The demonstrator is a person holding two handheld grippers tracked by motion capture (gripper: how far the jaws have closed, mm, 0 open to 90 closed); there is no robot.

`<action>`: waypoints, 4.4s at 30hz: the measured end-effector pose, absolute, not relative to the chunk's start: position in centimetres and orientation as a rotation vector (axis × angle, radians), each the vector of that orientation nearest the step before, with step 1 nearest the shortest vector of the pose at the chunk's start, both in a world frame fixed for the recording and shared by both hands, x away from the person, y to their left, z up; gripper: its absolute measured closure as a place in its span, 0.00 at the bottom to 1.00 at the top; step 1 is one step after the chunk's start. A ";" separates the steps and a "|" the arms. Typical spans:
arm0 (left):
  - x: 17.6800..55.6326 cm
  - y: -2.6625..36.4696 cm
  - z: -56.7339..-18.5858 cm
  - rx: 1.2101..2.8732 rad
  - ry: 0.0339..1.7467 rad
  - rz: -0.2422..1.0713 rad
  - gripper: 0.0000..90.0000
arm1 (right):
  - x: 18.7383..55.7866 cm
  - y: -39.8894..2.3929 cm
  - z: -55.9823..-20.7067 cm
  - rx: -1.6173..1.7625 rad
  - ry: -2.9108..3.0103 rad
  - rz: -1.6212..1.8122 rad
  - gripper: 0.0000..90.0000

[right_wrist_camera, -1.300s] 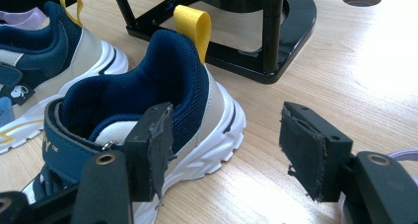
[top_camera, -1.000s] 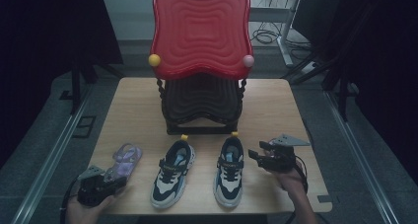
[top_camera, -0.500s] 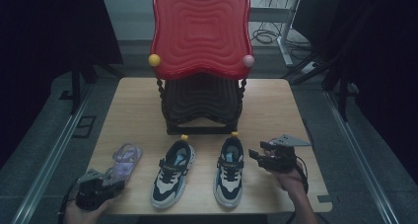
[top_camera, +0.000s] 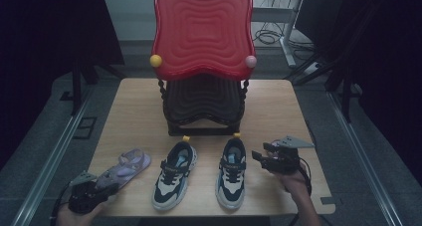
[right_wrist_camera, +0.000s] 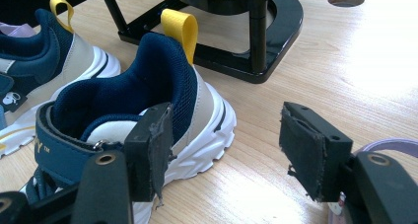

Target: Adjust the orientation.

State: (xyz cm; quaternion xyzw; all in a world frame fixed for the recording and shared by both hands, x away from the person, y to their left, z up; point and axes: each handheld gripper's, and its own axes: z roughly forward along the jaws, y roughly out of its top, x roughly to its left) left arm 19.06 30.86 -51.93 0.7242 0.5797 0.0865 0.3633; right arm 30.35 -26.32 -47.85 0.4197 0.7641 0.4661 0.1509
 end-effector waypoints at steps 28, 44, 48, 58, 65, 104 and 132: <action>18.8 34.4 -52.1 1.827 1.615 0.270 1.00 | 30.2 -26.7 -47.7 1.212 2.176 1.343 0.42; 21.2 35.4 -52.1 1.816 1.632 0.279 1.00 | 30.2 -26.6 -47.9 1.205 2.186 1.346 0.42; 22.3 35.2 -52.0 1.838 1.617 0.282 1.00 | 30.2 -26.6 -47.9 1.207 2.183 1.343 0.42; 22.8 35.9 -52.0 1.837 1.615 0.267 1.00 | 30.1 -26.9 -47.9 1.215 2.174 1.340 0.42; 22.9 36.1 -52.5 1.828 1.625 0.259 1.00 | 30.2 -26.9 -48.0 1.218 2.173 1.334 0.42; 28.5 34.7 -52.5 1.884 1.527 0.191 1.00 | 30.8 -26.7 -48.4 1.236 2.186 1.320 0.42; 24.5 32.4 -44.8 1.734 1.345 0.360 0.53 | 30.4 -26.4 -48.0 1.210 2.180 1.330 0.42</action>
